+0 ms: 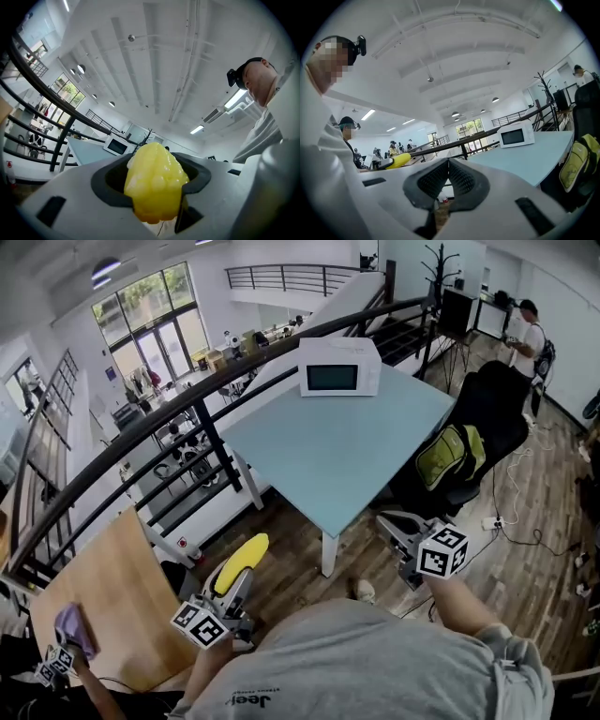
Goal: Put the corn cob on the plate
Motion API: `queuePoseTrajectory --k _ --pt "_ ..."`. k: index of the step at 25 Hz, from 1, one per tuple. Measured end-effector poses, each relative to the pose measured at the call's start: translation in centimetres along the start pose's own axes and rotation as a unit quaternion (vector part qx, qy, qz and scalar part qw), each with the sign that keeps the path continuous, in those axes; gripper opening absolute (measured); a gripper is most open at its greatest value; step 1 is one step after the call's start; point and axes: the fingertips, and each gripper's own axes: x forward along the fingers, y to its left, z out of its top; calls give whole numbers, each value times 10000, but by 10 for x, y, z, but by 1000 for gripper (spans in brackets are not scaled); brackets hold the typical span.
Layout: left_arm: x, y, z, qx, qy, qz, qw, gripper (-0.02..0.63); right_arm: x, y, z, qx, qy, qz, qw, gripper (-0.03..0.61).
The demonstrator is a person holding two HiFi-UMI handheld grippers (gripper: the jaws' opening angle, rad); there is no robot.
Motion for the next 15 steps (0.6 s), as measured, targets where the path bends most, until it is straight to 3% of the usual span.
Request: queuePoseTrajectory --k 5,15 --pt "55 20 -7 116 70 325 9994 256 35 -69 12 113 -85 324 9994 17" --pt "243 35 6 48 -108 587 9982 256 102 -248 70 378 65 857 9956 17"
